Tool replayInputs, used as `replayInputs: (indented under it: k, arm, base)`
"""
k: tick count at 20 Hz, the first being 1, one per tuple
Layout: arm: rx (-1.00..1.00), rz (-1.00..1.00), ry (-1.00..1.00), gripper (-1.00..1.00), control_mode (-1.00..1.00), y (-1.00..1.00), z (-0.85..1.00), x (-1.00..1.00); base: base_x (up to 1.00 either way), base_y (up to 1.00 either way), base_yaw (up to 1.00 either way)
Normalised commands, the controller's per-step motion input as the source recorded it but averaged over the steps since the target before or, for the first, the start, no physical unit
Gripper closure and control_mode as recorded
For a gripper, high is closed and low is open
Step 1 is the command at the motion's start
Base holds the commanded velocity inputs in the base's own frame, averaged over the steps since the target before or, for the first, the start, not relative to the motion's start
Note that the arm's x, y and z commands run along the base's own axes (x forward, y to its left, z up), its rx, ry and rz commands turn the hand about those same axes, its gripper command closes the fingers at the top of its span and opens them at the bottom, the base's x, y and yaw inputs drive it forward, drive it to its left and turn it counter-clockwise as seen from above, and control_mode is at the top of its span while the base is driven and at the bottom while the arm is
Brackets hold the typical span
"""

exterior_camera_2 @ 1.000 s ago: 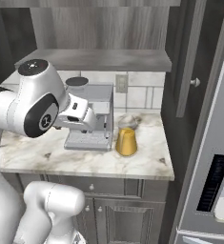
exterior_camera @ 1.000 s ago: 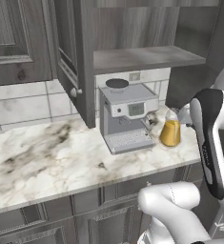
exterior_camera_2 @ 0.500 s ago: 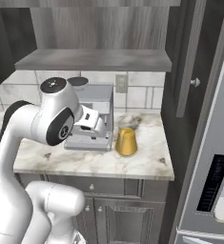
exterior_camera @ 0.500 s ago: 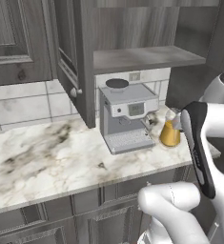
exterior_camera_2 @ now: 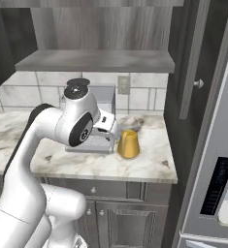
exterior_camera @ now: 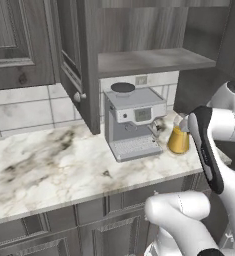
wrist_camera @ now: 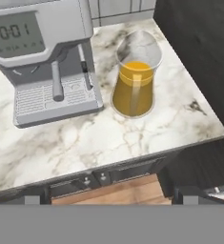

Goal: There is a tray on the dining counter. Grab the cup, mug, and pitcher and place them on the tray. The pitcher may be placed next to the tray if it cannot fit the tray.

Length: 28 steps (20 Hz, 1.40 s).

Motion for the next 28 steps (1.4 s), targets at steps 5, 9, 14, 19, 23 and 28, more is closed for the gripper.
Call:
replayInputs:
  k: [5, 9, 14, 19, 23, 28]
  arm:
    - [0.01, 0.00, 0.00, -1.00, -1.00, -0.29, -0.11, 0.33]
    - [0.00, 0.00, 0.00, -1.00, -1.00, -0.12, -0.33, 0.23]
    - [-0.02, 0.00, 0.00, -1.00, -1.00, 0.00, -0.43, 0.24]
    - [0.00, 0.00, 0.00, -1.00, -1.00, -0.04, -0.25, 0.28]
    - [0.00, 0.00, 0.00, -1.00, -1.00, -0.06, -0.03, 0.34]
    - [-0.01, 0.00, 0.00, -1.00, -1.00, -0.09, 0.00, 0.31]
  base:
    - [0.00, 0.00, 0.00]
    - [0.00, 0.00, 0.00]
    - [0.00, 0.00, 0.00]
    - [0.00, 0.00, 0.00]
    - [0.00, 0.00, 0.00]
    - [0.00, 0.00, 0.00]
